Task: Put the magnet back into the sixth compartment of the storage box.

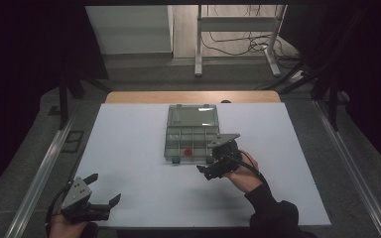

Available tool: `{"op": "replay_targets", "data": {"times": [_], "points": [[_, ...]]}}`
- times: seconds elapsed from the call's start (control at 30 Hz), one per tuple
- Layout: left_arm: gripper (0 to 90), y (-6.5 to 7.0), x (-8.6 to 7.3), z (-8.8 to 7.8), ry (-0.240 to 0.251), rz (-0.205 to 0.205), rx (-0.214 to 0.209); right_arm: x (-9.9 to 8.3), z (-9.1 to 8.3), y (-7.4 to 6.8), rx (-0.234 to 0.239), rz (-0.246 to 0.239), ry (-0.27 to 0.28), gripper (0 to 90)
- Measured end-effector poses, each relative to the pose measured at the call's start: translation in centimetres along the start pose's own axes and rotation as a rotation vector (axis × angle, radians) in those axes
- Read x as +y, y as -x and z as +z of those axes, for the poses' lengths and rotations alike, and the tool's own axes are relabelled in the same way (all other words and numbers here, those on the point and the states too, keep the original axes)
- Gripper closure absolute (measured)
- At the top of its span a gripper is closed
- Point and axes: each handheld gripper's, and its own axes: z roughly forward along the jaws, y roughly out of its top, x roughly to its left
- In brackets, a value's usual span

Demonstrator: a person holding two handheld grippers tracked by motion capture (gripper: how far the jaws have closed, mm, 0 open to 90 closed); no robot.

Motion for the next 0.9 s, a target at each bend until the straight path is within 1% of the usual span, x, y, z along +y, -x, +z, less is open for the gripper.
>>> {"op": "replay_targets", "data": {"times": [0.37, 0.5, 0.9], "points": [[1.4, 0.0, 0.0, 0.0, 0.0, 0.001, 0.0, -0.6, -0.8, 0.1, -0.016, 0.005, -0.004, 0.9], [1.4, 0.0, 0.0, 0.0, 0.0, 0.001, 0.0, -0.9, -1.1, 0.1, -0.021, 0.0, 0.001, 0.9], [1.4, 0.0, 0.0, 0.0, -0.001, 0.002, 0.001, -1.4, -2.4, 0.0, -0.039, 0.008, 0.017, 0.8]]}}
